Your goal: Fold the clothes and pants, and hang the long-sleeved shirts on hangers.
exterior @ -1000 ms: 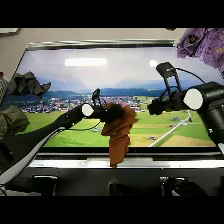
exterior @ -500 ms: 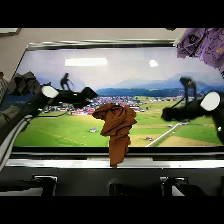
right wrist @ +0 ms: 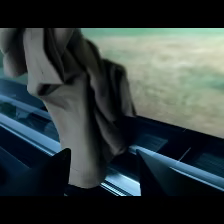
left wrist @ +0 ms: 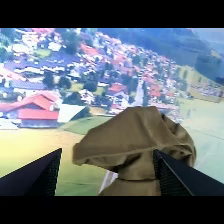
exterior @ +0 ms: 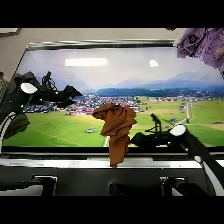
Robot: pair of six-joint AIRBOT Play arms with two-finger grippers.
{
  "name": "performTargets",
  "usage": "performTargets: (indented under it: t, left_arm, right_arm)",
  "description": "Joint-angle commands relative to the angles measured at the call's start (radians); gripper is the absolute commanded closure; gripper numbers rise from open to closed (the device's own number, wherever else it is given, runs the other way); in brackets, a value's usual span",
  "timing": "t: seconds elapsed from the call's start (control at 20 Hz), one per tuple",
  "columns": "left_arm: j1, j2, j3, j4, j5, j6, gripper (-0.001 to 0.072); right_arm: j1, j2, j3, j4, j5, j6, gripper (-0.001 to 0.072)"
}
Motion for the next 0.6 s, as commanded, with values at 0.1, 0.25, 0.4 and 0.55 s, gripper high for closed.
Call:
performTargets:
  t: [0.1, 0.25, 0.4, 0.55]
  left_arm:
    - [0.009, 0.001, 0.000, 0.053, -0.009, 0.004, 0.0053]
    - [0.009, 0.001, 0.000, 0.055, -0.009, 0.004, 0.0053]
    - [-0.003, -0.021, -0.001, 0.056, -0.009, 0.004, 0.0053]
    - [-0.039, -0.070, -0.001, 0.049, -0.009, 0.003, 0.0053]
  right_arm:
    - [0.180, -0.100, -0.033, 0.155, -0.119, -0.013, 0.0224]
    - [0.200, -0.137, -0.033, 0.251, -0.110, -0.039, 0.0250]
    - [0.200, -0.145, -0.033, 0.271, -0.117, -0.055, 0.0520]
    - [0.199, -0.144, -0.032, 0.271, -0.128, -0.056, 0.0686]
